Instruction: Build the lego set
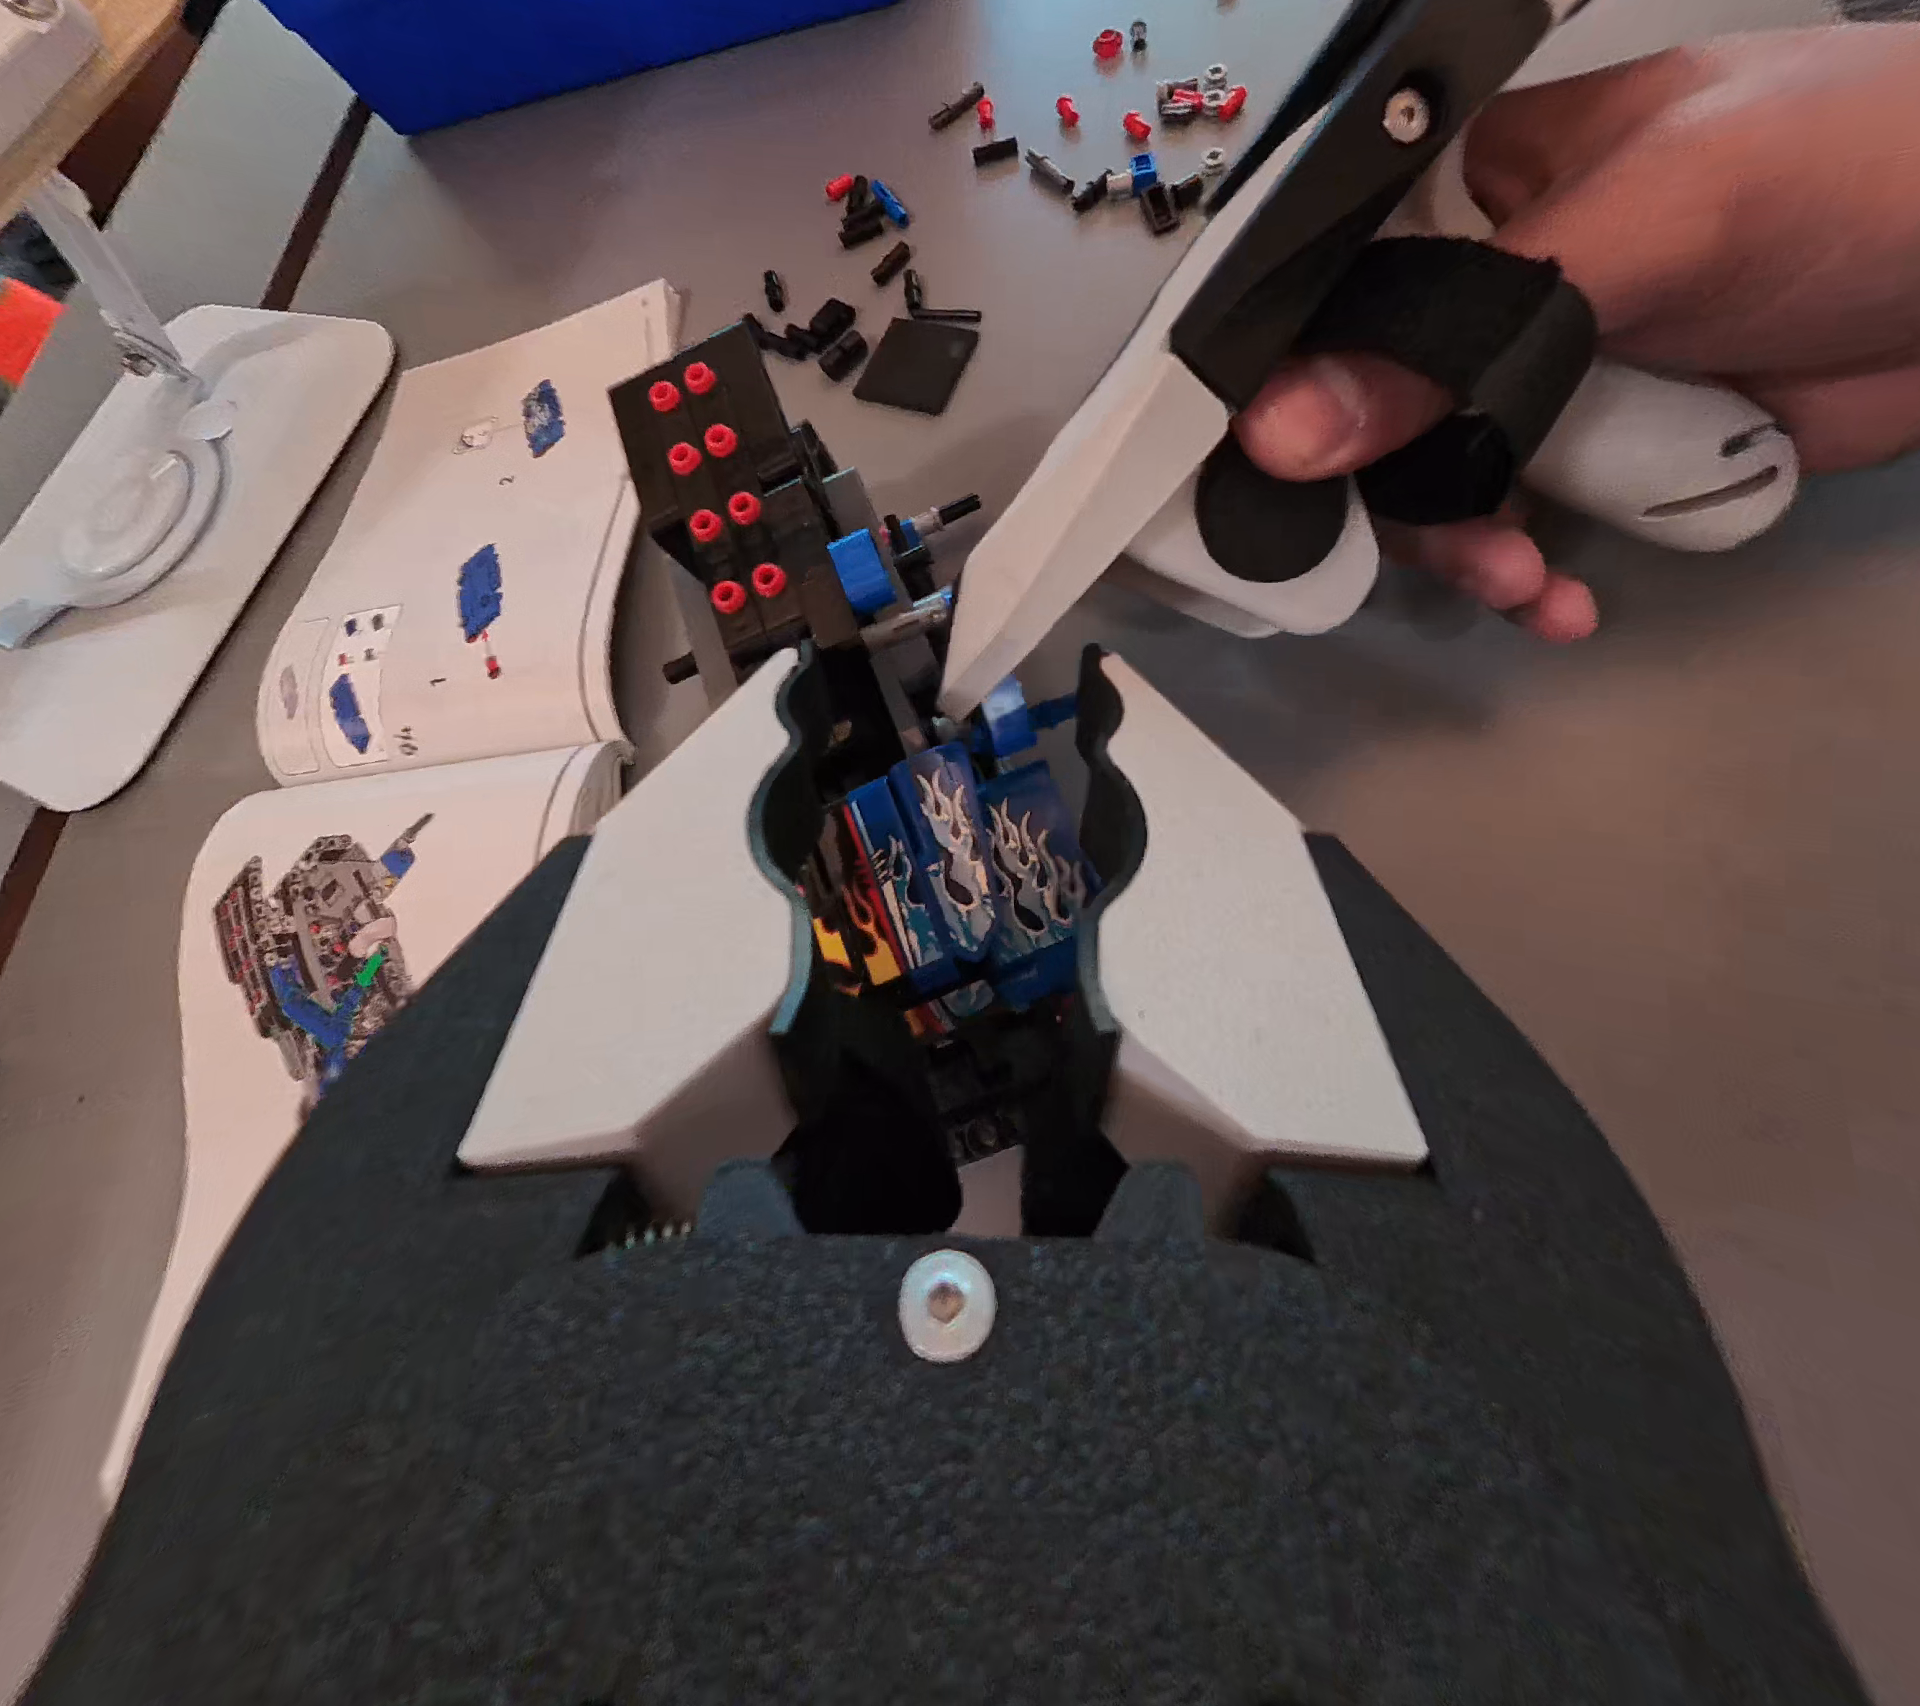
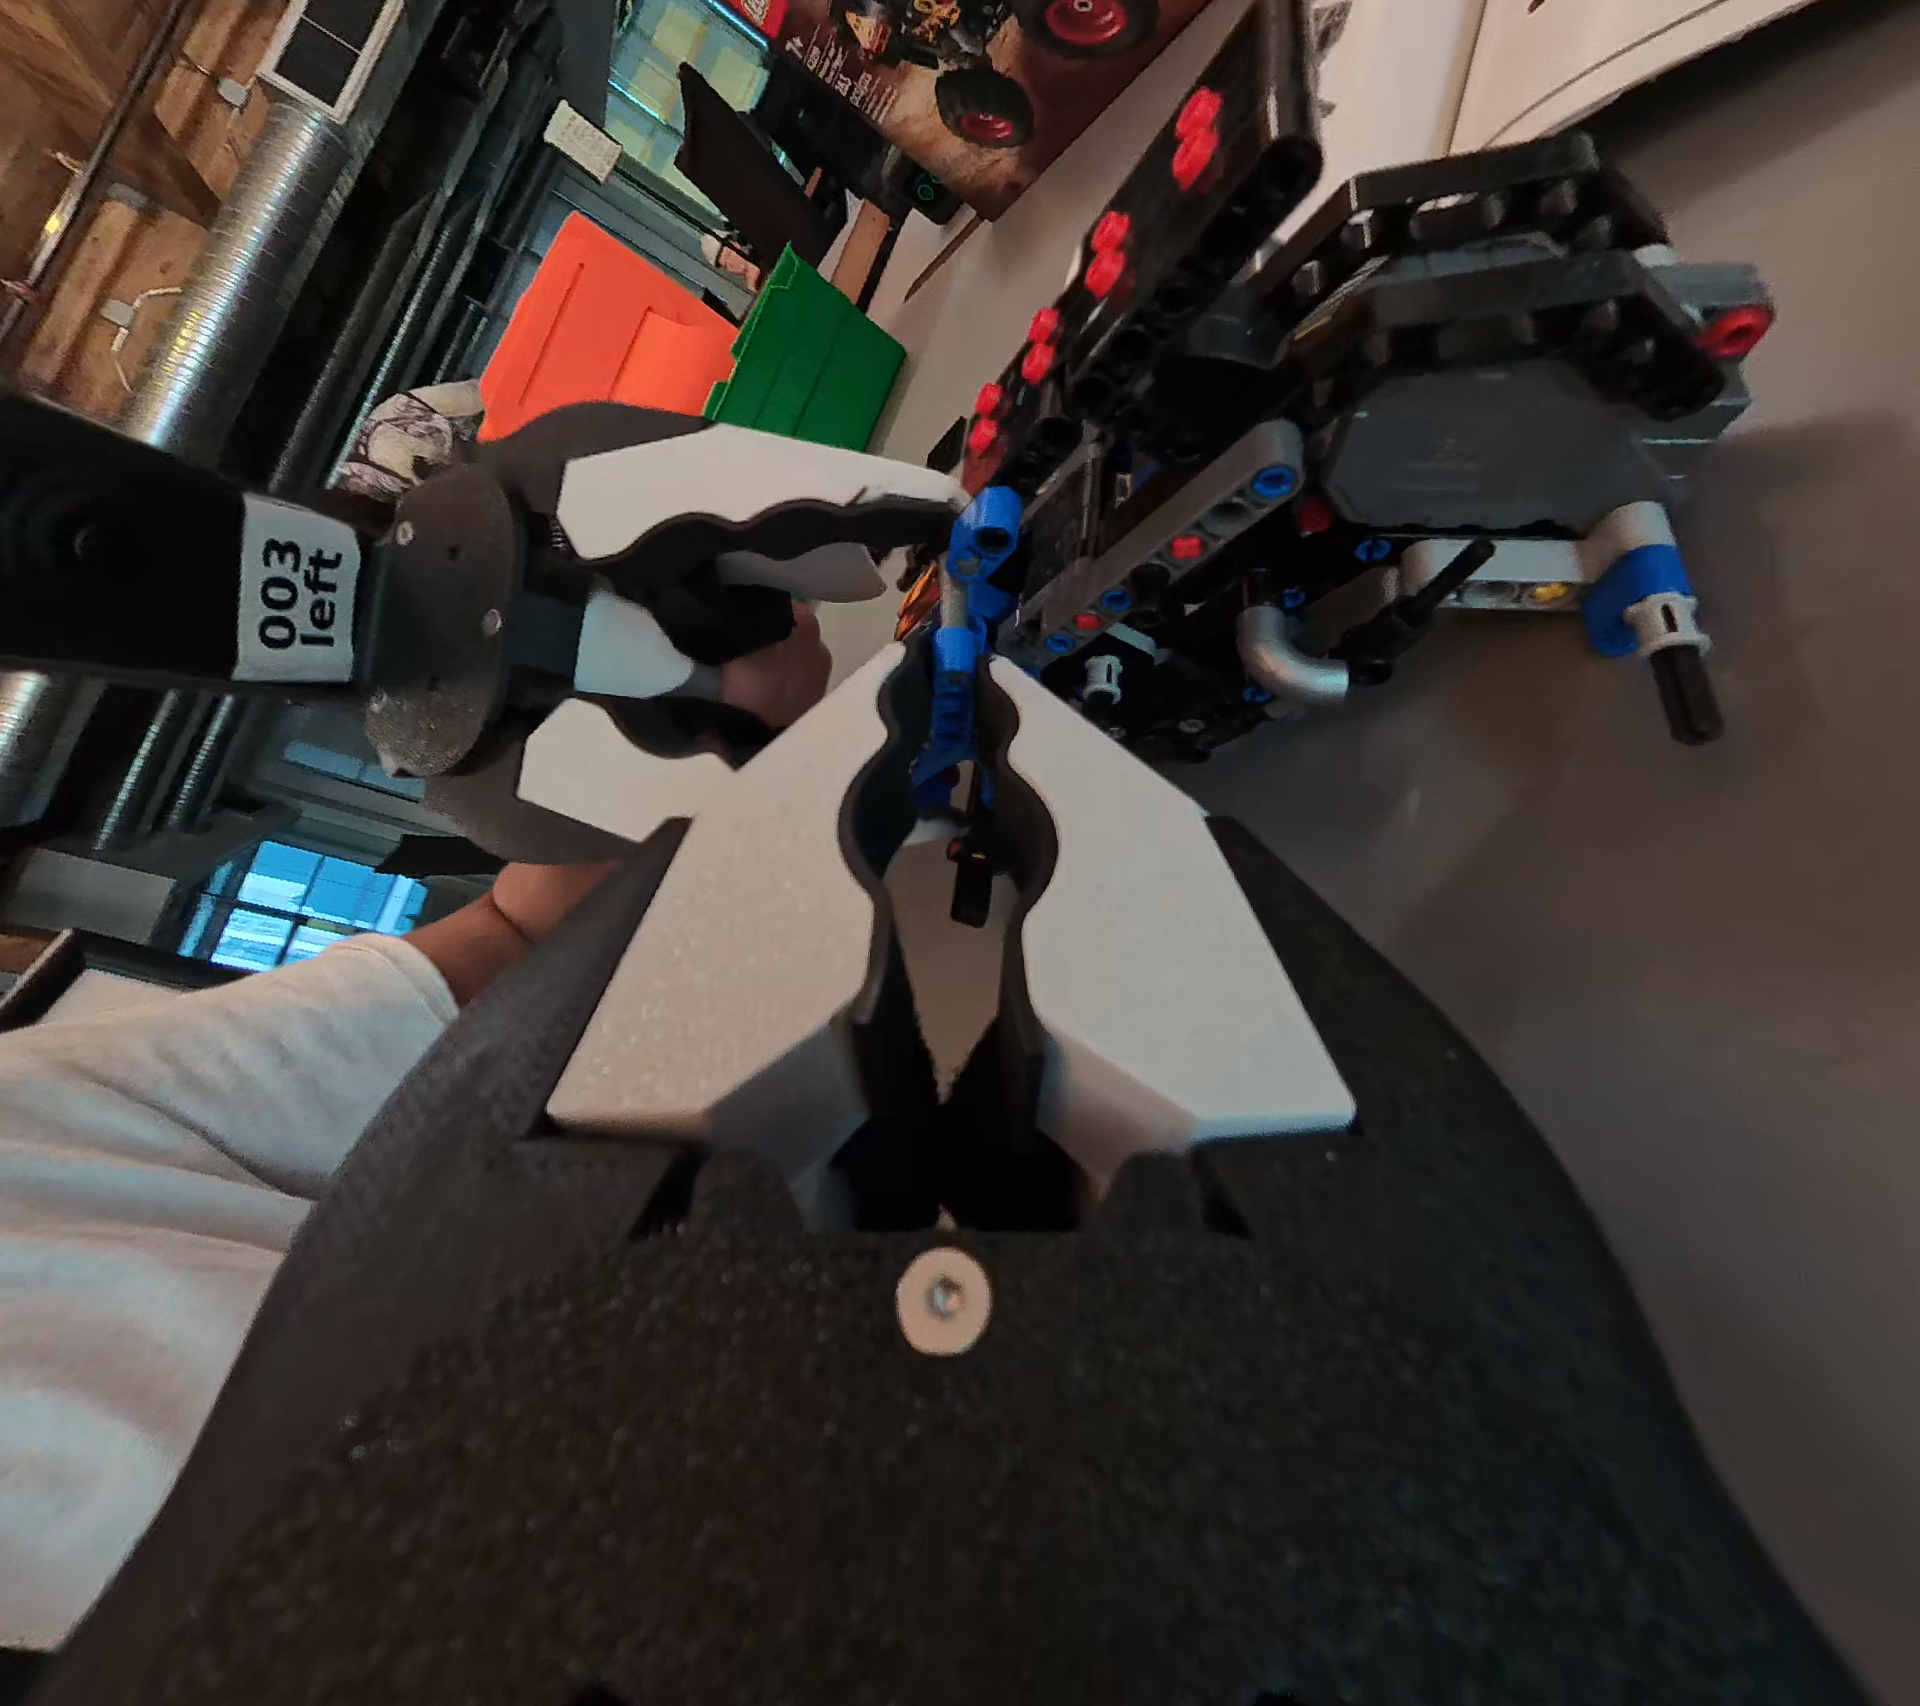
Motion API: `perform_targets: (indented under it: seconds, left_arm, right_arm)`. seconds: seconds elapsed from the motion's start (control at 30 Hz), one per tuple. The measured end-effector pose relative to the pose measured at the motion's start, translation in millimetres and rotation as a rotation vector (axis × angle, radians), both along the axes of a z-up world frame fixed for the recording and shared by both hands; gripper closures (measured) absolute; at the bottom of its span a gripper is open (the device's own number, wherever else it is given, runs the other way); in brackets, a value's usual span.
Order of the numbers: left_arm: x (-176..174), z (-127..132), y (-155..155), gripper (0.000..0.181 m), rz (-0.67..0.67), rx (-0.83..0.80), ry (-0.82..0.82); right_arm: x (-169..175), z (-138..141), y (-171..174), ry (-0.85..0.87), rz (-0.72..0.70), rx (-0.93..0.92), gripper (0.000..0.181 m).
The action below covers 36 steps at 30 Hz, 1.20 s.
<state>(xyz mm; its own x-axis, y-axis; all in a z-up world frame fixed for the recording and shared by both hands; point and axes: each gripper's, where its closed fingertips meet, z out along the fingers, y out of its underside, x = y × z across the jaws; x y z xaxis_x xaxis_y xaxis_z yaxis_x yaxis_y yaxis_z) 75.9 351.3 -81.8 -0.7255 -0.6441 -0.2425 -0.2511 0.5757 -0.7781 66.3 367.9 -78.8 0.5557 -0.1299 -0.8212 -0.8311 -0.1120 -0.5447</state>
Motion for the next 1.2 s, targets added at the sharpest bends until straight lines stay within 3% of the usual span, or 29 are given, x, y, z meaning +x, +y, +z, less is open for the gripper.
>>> perform_targets:
  seconds: [0.07, 0.4, 0.5, 0.77, 0.9, 1.03, 1.1, 1.2]
  left_arm:
    - [5.9, 0.7, 3.5, 0.145, 0.035, 0.019, -0.044]
    - [10.2, -3.0, 4.2, 0.149, 0.132, -0.041, 0.042]
    - [5.9, -1.9, 1.2, 0.162, 0.138, -0.029, 0.04]
    - [2.5, -6.4, -1.2, 0.171, 0.145, 0.036, 0.011]
    - [1.3, -3.5, -3.7, 0.174, 0.132, -0.009, 0.025]
    - [-5.2, 5.5, -7.5, 0.174, 0.13, -0.108, 0.042]
    - [-11.1, 12.3, -6.4, 0.174, 0.132, -0.129, 0.028]
    - [-16.9, 22.3, 2.4, 0.174, 0.157, -0.102, -0.03]
  right_arm:
    - [0.6, 0.4, 1.4, 0.033, -0.005, 0.021, 0.175]
    - [6.9, 0.5, -0.4, 0.07, 0.032, 0.017, 0.175]
    - [6.7, 2.5, 0.0, 0.115, 0.056, 0.036, 0.175]
    - [6.3, -0.5, -3.7, 0.083, 0.101, 0.02, 0.175]
    - [5.3, 8.2, -17.4, 0.015, 0.191, 0.047, 0.162]
    - [12.5, 28.8, -44.3, -0.214, 0.305, 0.059, 0.149]
    - [34.2, 44.3, -50.6, -0.553, 0.318, 0.056, 0.132]
    - [53.7, 50.3, -49.5, -0.948, 0.471, -0.004, 0.131]
